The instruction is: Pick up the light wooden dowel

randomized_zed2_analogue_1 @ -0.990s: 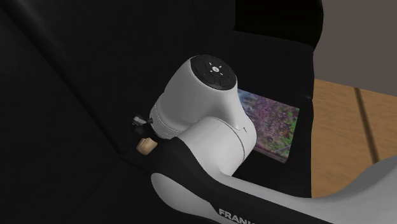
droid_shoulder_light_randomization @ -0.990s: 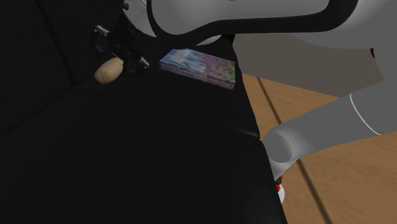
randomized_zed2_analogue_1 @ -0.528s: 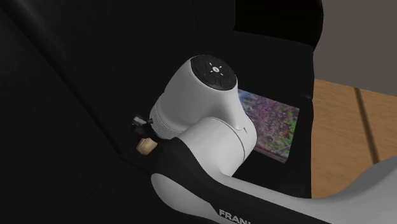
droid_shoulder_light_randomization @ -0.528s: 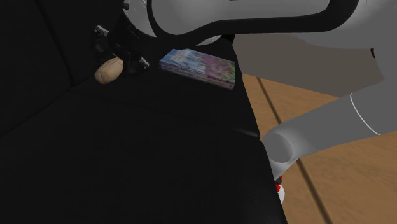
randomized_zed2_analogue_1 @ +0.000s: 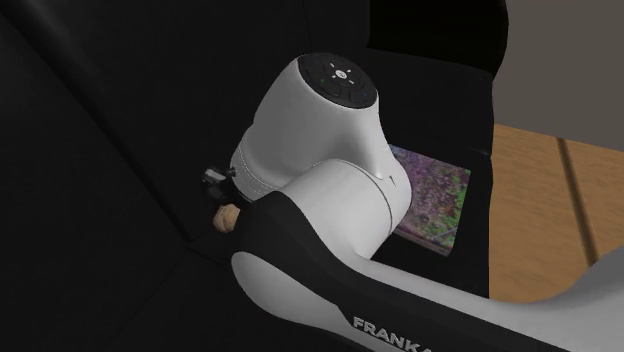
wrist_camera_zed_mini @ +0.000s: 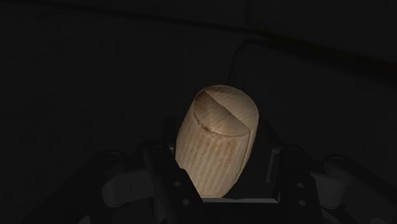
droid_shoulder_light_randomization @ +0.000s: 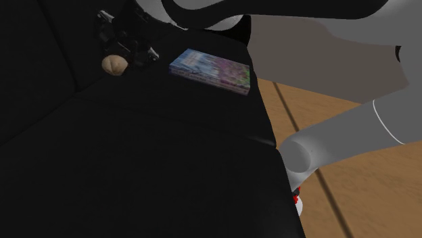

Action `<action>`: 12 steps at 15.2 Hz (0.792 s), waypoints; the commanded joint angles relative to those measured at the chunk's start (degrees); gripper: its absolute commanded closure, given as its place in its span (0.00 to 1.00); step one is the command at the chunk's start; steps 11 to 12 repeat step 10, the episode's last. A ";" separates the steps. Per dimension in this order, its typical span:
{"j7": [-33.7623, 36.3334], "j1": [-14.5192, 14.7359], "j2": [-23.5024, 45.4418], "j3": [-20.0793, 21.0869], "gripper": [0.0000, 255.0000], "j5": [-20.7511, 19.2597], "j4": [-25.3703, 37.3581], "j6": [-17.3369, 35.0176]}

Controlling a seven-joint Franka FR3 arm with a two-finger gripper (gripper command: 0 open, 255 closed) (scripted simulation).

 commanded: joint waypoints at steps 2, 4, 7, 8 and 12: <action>0.44 -0.34 -0.01 -0.43 1.00 -0.60 2.29 -2.15; 0.73 -0.55 -0.01 -0.74 1.00 -0.97 3.79 -3.63; 1.20 -0.88 0.11 -1.14 1.00 -1.57 6.12 -5.84; 1.36 -1.00 0.18 -1.25 1.00 -1.78 6.93 -6.57; 1.39 -1.01 0.19 -1.28 1.00 -1.81 7.04 -6.68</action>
